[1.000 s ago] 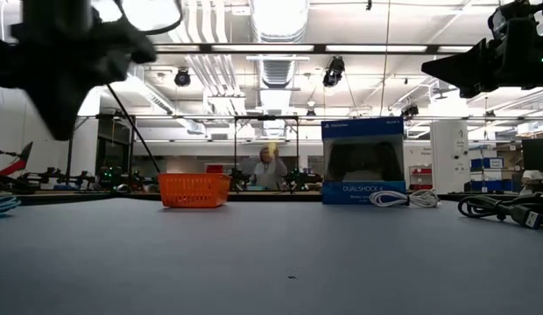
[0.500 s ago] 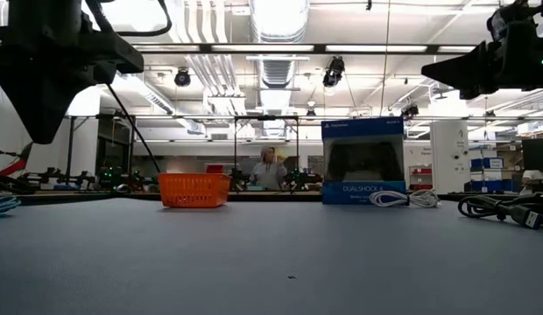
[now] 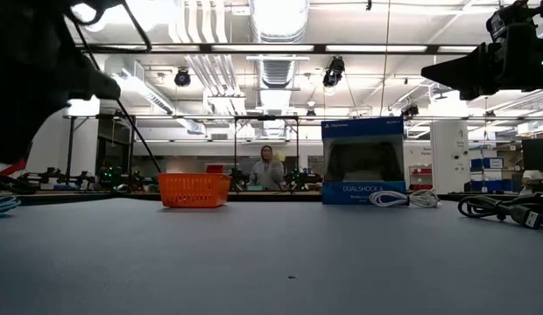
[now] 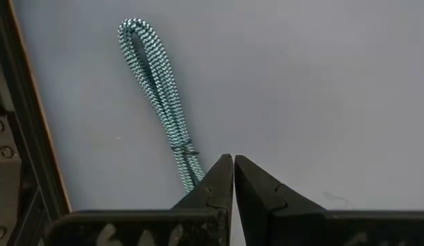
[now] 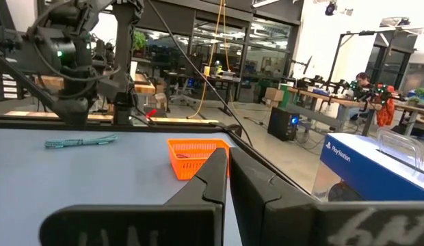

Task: Pick and place USB-C Cables
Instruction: Put the green charger cable into the orange bin

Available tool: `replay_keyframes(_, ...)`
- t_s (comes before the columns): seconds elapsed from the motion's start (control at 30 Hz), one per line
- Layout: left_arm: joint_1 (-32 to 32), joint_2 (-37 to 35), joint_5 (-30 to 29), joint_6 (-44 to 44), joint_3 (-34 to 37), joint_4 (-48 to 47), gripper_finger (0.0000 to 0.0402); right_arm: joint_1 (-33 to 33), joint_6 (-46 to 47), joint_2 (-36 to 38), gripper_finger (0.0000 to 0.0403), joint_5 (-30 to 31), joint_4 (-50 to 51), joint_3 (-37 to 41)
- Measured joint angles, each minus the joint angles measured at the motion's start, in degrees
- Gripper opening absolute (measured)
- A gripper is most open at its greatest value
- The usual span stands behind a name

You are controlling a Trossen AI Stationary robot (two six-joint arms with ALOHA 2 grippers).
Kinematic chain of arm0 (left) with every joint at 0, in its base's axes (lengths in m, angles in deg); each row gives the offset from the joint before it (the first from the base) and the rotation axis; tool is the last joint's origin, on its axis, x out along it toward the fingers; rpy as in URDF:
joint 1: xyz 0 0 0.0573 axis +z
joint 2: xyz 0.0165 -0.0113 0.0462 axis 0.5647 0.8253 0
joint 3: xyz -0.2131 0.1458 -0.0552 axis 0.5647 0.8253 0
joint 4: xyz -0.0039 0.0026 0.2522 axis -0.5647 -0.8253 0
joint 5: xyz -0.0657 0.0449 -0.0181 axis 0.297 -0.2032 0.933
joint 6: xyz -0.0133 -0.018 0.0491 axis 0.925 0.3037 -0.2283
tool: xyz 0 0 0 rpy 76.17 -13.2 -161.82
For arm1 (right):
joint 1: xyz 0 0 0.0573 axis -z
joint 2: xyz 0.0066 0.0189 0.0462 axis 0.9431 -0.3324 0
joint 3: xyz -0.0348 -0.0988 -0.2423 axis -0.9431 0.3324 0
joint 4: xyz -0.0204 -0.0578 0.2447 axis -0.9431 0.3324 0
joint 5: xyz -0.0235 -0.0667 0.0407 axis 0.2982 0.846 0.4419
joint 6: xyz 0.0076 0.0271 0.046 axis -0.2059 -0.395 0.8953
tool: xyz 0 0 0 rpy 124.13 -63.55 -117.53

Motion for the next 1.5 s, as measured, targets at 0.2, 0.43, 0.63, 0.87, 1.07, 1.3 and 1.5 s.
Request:
replay_keyframes(0.2, 0.0, 0.0, 1.3, 0.1, 2.2, 1.4, 0.0011, 0.0, 0.0, 0.0, 0.0009, 0.0, 0.0, 0.0)
replay_keyframes(0.43, -0.1, -0.1, 1.7, -0.3, 3.3, 1.7, 0.009, 0.0, 0.0, 0.0, 0.0009, 0.0, 0.0, 0.0)
replay_keyframes(0.63, -0.1, -0.1, 1.8, -0.2, 4.7, 1.7, 0.0154, 0.0, 0.0, 0.0, 0.0009, 0.0, 0.0, 0.0)
replay_keyframes(0.87, -0.1, -0.1, 1.8, 0.0, 7.0, 1.7, 0.018, 0.0, 0.0, 0.0, 0.0009, 0.0, 0.0, 0.0)
replay_keyframes(1.07, -0.1, -0.1, 1.8, 0.0, 8.1, 2.1, 0.018, 0.0, 0.0, 0.0, 0.0009, 0.0, 0.0, 0.0)
replay_keyframes(1.3, -0.1, 0.0, 1.8, 0.1, 12.5, 10.1, 0.018, 0.0, 0.0, 0.0, 0.0009, 0.0, 0.0, 0.0)
replay_keyframes(1.5, -0.1, -0.2, 1.8, 0.2, 14.7, 12.3, 0.018, 0.0, 0.0, 0.0, 0.0009, 0.0, 0.0, 0.0)
